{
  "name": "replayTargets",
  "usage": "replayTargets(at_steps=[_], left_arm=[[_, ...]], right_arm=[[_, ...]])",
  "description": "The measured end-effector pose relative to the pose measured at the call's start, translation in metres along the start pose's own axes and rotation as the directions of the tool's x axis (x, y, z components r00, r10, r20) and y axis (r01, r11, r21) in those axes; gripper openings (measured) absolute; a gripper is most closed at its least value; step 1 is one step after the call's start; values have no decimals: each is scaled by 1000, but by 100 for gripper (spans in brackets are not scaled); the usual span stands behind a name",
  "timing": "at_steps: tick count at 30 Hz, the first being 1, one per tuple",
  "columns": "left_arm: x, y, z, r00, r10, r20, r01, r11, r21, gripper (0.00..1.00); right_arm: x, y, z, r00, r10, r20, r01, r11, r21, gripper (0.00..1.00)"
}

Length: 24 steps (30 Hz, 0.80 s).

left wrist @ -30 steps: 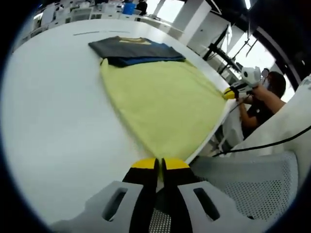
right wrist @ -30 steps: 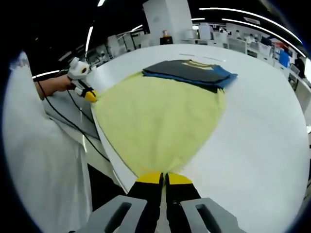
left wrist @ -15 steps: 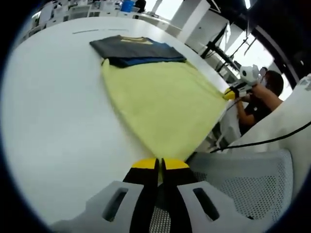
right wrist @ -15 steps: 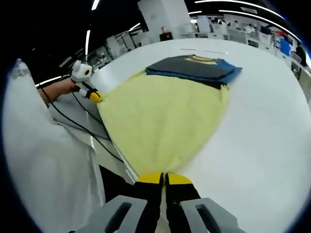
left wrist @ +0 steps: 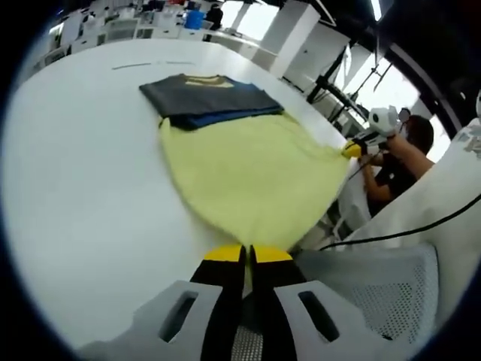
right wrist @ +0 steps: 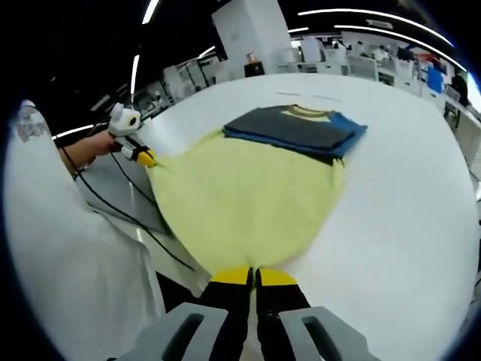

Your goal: Fold the garment on the visible template until the final outline fits inside the template.

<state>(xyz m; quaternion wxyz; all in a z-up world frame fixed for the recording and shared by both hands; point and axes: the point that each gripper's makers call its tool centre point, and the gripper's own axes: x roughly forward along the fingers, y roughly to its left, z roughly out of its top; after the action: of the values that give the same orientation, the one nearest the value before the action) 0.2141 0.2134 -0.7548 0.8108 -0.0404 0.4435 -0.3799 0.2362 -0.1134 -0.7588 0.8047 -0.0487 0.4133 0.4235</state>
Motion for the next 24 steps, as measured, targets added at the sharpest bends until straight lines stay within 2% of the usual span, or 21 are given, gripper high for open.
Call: replayTargets(at_steps=[6,12,24], left_arm=[[-5,4,14,999,13,39,-13,1000,1,0],[-8,8,29,997,30,70,-31,999,23,0],[-16,19,63,984,62,168,-68,997,32,0]], right_arm=[[-6,-7,13,999,-27,37,27,999,-17,0],[-14,-14,36,993,-34,115,31,999,23,0],[-17,-29,69,978,-77,196,75,997,17,0]])
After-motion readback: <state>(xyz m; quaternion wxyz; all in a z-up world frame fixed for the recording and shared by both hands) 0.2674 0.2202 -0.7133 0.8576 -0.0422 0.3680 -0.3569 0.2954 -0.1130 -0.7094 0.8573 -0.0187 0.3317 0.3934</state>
